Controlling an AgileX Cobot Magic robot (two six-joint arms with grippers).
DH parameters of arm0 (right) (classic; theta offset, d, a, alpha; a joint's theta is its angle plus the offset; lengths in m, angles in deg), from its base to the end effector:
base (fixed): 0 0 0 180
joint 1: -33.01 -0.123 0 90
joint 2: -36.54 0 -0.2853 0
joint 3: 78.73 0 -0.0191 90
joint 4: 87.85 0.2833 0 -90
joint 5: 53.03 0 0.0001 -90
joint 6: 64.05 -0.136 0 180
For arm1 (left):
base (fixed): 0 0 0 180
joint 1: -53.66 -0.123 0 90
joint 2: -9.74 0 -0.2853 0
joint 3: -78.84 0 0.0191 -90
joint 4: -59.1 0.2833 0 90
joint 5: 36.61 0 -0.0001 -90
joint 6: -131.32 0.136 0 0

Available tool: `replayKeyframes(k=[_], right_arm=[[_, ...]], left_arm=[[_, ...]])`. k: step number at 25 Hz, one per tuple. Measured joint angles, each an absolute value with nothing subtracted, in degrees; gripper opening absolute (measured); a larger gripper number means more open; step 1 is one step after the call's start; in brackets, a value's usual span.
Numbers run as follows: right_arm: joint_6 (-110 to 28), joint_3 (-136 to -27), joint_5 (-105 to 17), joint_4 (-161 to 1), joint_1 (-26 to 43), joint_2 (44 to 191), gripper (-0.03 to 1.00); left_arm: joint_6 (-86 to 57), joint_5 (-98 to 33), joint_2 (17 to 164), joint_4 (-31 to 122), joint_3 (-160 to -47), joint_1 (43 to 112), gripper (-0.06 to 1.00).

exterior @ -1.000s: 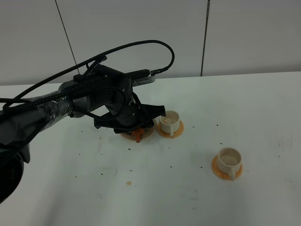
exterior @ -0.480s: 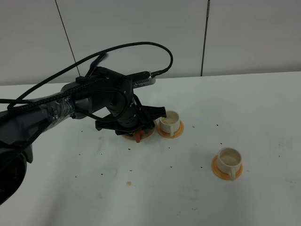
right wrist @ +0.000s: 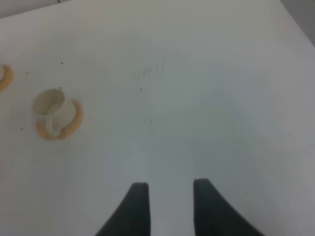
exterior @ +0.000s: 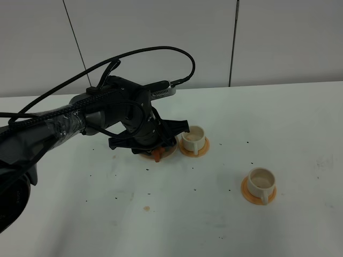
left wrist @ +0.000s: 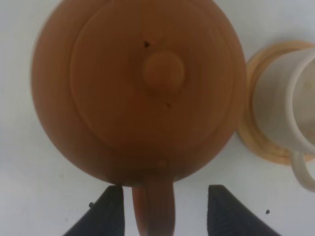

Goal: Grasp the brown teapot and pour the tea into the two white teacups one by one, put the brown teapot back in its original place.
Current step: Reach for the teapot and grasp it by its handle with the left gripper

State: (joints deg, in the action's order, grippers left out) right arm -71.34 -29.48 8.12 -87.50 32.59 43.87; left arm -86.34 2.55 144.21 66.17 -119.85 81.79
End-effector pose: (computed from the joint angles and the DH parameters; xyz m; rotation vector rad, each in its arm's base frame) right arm 0.0633 0.0012 0.2680 0.1229 2.0523 0.0908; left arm 0.4645 -0.2363 0.0979 -0.1193 2.7113 -0.2142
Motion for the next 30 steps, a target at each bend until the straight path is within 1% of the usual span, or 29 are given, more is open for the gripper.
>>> replayKeyframes(k=[10, 30], right_arm=[[-71.3, -29.5, 8.1, -87.5, 32.6, 43.9, 0.22], [-71.3, -29.5, 8.1, -87.5, 32.6, 43.9, 0.23]], left_arm=[[-86.4, 3.8, 144.2, 66.2, -119.8, 81.8, 0.45], [-86.5, 2.1, 144.2, 66.1, -119.8, 81.7, 0.45]])
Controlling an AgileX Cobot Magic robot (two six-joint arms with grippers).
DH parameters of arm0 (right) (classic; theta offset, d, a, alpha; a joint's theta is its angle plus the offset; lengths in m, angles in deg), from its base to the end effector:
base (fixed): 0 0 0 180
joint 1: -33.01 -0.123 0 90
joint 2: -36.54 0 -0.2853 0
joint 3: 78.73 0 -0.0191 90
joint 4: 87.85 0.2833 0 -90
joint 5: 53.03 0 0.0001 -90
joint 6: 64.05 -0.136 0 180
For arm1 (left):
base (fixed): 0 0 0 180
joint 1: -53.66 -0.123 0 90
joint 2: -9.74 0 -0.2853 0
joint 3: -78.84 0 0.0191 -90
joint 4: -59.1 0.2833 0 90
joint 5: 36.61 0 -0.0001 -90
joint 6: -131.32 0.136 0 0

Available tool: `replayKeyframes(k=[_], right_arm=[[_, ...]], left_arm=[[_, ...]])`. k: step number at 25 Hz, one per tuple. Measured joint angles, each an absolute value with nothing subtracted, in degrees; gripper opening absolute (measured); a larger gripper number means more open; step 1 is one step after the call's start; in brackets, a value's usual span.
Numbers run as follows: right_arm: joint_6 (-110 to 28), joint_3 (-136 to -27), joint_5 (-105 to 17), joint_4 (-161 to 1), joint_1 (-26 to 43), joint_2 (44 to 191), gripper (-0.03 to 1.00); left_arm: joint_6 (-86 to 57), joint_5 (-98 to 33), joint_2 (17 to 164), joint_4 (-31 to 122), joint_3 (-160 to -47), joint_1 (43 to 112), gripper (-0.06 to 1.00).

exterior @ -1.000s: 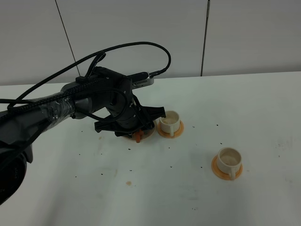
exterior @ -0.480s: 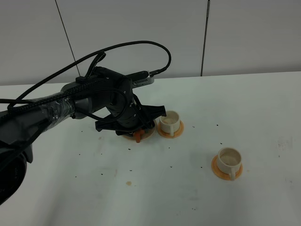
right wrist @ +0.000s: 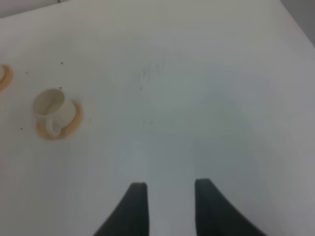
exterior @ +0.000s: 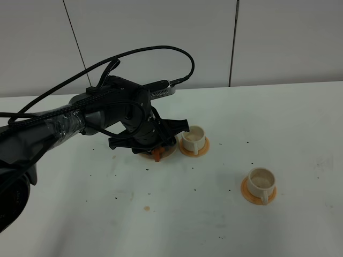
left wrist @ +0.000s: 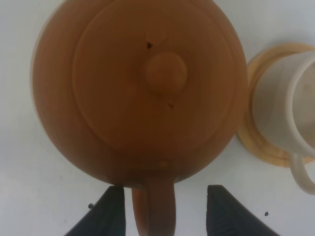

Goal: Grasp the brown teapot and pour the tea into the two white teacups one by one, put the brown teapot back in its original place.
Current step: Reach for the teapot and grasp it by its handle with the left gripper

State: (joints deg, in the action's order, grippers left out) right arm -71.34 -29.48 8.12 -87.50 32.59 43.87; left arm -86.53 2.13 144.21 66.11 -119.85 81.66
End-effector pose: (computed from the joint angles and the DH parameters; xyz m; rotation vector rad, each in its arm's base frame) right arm 0.0633 0.0012 0.2680 0.1229 2.0523 0.0908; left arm 0.4657 -0.2359 0.0983 -0.1269 2.7049 -0.2209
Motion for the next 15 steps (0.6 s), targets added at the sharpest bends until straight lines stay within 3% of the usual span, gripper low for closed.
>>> replayKeyframes(k=[15], right_arm=[[-71.4, -29.5, 8.1, -87.5, 32.6, 43.9, 0.23]], left_arm=[[-86.6, 2.1, 144.2, 65.8, -119.8, 81.1, 0.43]])
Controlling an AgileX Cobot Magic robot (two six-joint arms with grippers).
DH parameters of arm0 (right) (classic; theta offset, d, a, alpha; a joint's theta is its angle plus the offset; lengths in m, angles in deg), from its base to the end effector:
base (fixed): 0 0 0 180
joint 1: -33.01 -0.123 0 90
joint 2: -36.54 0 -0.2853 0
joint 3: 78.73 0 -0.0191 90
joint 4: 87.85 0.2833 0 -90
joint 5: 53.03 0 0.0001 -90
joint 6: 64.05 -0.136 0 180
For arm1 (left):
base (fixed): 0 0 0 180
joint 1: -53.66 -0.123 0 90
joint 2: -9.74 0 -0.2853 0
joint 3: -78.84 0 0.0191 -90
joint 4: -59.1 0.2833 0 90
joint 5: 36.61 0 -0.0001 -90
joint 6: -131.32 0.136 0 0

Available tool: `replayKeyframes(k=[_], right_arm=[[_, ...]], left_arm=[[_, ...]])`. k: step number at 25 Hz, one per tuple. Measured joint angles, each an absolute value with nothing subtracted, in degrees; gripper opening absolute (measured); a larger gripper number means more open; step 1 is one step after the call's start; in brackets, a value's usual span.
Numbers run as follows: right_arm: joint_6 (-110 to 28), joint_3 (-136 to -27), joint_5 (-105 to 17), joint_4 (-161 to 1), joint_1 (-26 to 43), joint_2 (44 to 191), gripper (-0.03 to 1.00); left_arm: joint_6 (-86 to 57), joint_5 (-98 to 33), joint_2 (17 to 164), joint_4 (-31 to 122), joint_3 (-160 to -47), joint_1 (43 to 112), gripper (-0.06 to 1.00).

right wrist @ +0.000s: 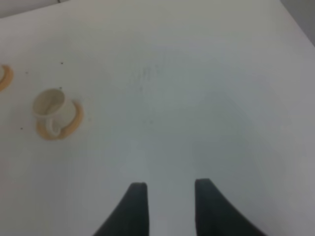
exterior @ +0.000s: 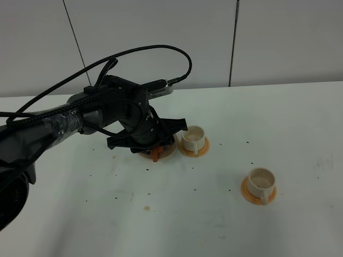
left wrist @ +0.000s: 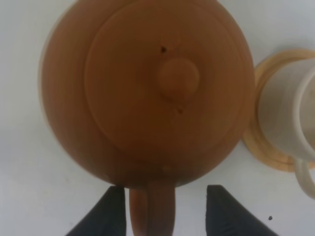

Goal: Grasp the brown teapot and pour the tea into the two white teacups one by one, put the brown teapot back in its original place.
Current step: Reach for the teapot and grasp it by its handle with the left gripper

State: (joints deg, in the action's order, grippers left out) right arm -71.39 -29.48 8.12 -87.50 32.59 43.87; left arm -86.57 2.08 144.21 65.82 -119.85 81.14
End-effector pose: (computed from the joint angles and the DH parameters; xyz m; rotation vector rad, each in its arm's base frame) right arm 0.0633 0.0012 0.2680 0.1238 2.0523 0.0914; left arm 0.4677 -0.2321 0.0983 -0.1444 2.7045 -0.2239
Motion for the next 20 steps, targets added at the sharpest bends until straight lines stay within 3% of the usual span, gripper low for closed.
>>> replayKeyframes(k=[13, 20], right_arm=[[-71.4, -29.4, 8.1, -87.5, 32.6, 43.9, 0.23], [-71.5, -29.4, 8.1, -87.5, 32.6, 43.9, 0.23]], left_arm=[[-86.6, 2.1, 144.2, 65.8, -119.8, 81.1, 0.19], [-86.6, 1.9, 144.2, 65.8, -119.8, 81.1, 0.18]])
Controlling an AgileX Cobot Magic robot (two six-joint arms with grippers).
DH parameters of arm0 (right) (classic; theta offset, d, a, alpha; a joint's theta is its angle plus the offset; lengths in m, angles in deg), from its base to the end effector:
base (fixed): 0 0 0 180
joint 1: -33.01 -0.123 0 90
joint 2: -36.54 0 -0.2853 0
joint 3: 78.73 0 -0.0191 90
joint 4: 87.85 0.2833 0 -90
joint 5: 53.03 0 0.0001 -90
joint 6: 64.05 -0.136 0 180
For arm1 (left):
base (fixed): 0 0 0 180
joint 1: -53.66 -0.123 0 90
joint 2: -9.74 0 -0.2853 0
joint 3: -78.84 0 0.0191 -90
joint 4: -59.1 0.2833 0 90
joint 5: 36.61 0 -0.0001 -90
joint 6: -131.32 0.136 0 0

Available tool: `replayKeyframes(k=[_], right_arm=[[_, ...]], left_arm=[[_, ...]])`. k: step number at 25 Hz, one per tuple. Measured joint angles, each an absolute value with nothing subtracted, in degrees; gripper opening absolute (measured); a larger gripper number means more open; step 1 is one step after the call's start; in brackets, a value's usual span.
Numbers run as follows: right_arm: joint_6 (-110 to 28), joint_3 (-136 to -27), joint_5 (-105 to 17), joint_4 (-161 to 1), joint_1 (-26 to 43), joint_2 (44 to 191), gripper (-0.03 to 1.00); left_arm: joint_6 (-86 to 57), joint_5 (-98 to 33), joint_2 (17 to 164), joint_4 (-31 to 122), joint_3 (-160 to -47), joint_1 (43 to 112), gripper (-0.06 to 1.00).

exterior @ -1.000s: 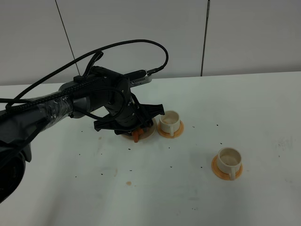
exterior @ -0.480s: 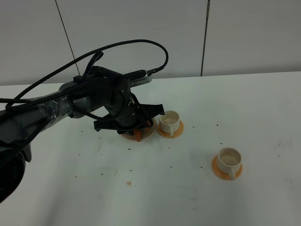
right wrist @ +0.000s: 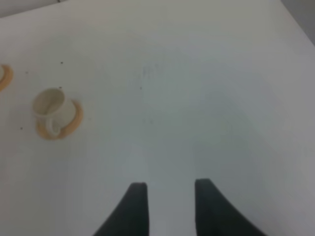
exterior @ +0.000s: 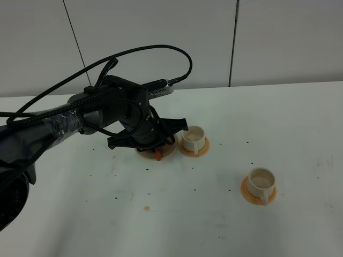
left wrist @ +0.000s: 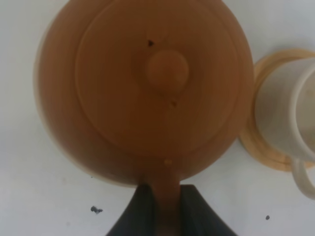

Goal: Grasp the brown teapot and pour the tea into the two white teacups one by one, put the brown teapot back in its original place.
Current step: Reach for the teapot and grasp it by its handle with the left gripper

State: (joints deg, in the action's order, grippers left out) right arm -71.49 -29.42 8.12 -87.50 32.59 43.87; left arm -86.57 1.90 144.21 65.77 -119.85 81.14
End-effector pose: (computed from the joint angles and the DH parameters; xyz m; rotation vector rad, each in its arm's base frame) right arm 0.0634 0.0012 0.2676 0.1257 2.0532 0.0924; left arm 0.4680 -0.2323 0.0985 -0.1448 2.7020 -0.2270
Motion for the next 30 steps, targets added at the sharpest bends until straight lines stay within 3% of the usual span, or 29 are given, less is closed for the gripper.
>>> replayKeyframes(k=[30], right_arm=[[-71.6, -29.4, 8.1, -87.5, 32.6, 43.9, 0.23]], left_arm=[[-82.0, 2.2, 144.2, 65.3, -119.8, 81.1, 0.17]])
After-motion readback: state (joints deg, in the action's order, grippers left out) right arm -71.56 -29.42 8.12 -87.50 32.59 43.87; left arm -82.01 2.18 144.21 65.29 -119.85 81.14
